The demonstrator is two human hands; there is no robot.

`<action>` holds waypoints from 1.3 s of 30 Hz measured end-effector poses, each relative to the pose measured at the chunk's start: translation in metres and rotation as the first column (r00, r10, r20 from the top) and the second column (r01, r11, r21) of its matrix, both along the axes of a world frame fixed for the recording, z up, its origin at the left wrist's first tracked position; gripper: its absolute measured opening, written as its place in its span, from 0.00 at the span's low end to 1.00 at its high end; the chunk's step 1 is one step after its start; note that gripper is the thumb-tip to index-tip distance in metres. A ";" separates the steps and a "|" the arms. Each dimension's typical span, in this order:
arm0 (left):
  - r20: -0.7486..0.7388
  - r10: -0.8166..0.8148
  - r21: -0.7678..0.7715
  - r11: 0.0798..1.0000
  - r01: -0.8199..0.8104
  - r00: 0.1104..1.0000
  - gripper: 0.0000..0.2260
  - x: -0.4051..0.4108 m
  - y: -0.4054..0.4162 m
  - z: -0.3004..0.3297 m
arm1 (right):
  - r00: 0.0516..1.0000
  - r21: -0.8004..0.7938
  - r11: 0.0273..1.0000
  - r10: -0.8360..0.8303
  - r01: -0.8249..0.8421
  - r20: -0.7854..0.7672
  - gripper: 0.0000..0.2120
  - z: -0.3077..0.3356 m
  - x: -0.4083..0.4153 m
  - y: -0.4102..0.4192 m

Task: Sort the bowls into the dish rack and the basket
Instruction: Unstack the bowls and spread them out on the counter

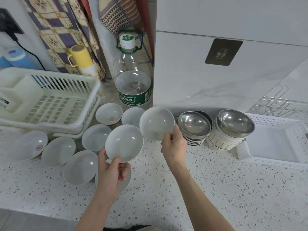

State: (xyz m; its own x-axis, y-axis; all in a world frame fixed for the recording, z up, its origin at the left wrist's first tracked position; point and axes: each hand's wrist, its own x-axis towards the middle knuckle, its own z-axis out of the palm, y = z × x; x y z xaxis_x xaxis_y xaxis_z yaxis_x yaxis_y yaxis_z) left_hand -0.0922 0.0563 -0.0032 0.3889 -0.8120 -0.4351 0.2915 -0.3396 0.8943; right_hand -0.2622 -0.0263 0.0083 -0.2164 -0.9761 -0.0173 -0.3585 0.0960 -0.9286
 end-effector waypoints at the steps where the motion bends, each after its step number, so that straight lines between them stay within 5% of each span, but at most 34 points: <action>1: 0.011 0.004 -0.010 1.000 -0.004 1.000 0.22 0.002 0.003 0.001 | 0.999 -0.004 1.000 0.013 -0.013 0.033 0.18 0.001 -0.004 0.008; 13: -0.009 0.016 0.026 1.000 -0.016 1.000 0.21 0.014 0.026 -0.009 | 0.987 0.323 0.944 0.009 -0.060 0.157 0.18 -0.051 -0.024 0.082; 39: -0.004 -0.105 0.120 0.987 0.105 0.994 0.24 0.014 0.053 -0.017 | 0.987 0.313 0.949 -0.006 -0.045 0.160 0.20 -0.078 -0.014 0.073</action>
